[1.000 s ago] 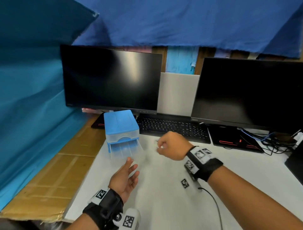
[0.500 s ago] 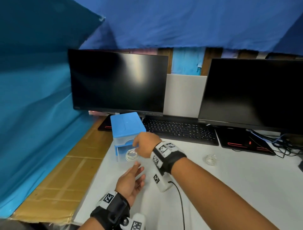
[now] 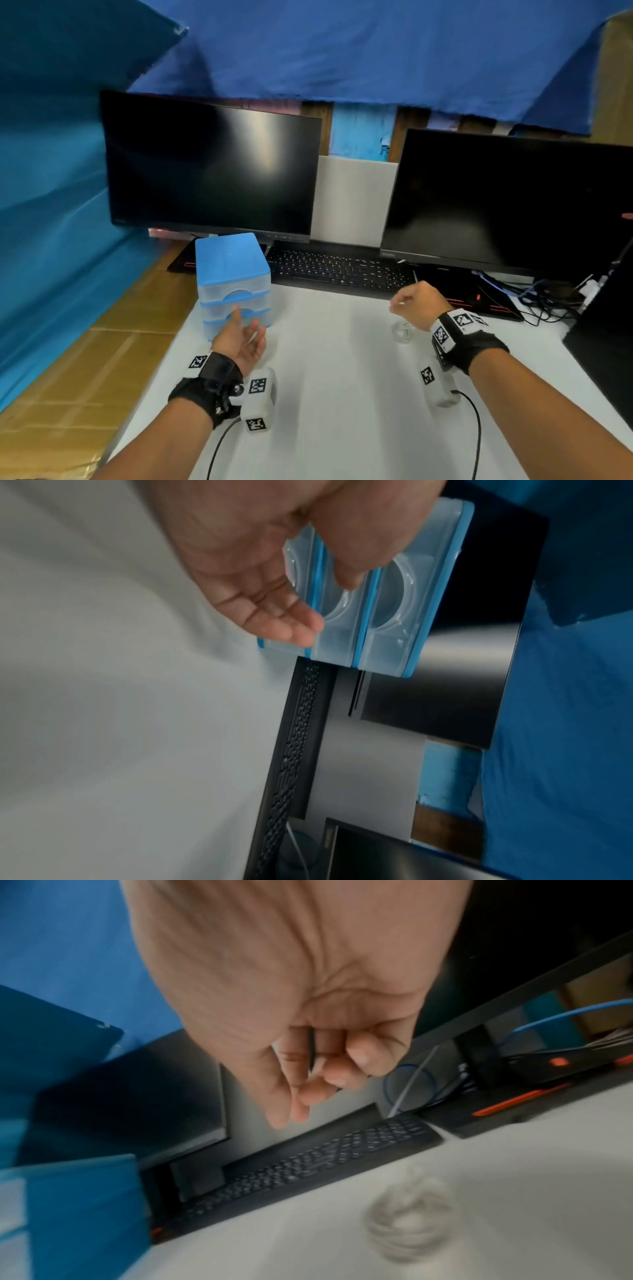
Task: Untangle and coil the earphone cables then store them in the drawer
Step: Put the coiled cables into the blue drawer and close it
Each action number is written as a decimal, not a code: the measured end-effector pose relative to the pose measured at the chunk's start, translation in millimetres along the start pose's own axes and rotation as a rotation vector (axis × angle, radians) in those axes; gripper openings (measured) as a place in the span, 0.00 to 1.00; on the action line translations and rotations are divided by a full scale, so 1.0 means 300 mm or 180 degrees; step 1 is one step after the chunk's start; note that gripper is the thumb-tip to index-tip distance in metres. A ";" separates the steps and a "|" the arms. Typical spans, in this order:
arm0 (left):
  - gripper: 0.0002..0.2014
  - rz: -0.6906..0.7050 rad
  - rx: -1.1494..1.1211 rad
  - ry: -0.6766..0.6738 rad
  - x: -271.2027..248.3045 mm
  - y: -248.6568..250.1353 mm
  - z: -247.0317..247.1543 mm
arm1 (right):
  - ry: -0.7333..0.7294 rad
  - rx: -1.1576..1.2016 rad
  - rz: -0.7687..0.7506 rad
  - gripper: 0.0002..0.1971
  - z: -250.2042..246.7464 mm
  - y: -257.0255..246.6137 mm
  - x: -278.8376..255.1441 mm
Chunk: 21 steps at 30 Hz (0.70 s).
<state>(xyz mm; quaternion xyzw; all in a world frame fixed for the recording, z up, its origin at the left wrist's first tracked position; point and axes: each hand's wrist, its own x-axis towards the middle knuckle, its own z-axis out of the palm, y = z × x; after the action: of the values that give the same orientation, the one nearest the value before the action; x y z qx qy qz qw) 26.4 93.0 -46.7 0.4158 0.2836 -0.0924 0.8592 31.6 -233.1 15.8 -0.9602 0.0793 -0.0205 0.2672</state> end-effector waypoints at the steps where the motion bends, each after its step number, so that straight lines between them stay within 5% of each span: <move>1: 0.25 0.0004 0.0012 0.0054 0.002 -0.011 -0.002 | -0.0044 -0.0159 0.0099 0.08 0.001 0.033 -0.001; 6: 0.14 0.0060 0.0103 0.0230 -0.018 -0.055 -0.036 | -0.0285 -0.0681 0.0501 0.07 0.045 0.124 -0.004; 11: 0.13 0.0019 0.0303 0.0166 -0.077 -0.086 -0.085 | -0.0667 -0.0905 0.0480 0.09 0.103 0.107 -0.022; 13: 0.12 -0.0030 0.0329 0.0111 -0.092 -0.098 -0.101 | -0.0658 -0.0993 0.0456 0.03 0.116 0.088 -0.027; 14: 0.12 -0.0059 0.0315 0.0079 -0.097 -0.103 -0.107 | -0.0560 -0.0960 0.0449 0.10 0.126 0.085 -0.025; 18: 0.11 -0.0148 0.0386 0.0028 -0.124 -0.111 -0.116 | -0.0585 -0.0771 -0.0021 0.19 0.181 -0.011 -0.044; 21: 0.06 -0.0148 0.0467 -0.0041 -0.141 -0.126 -0.121 | -0.0648 -0.0022 -0.0623 0.10 0.227 -0.156 -0.074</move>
<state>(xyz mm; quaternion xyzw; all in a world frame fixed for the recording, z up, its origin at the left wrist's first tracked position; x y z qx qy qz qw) -38.2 93.4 -65.6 0.4704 0.2800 -0.1356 0.8258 21.8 -155.1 -18.4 -0.9613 -0.0422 0.0514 0.2673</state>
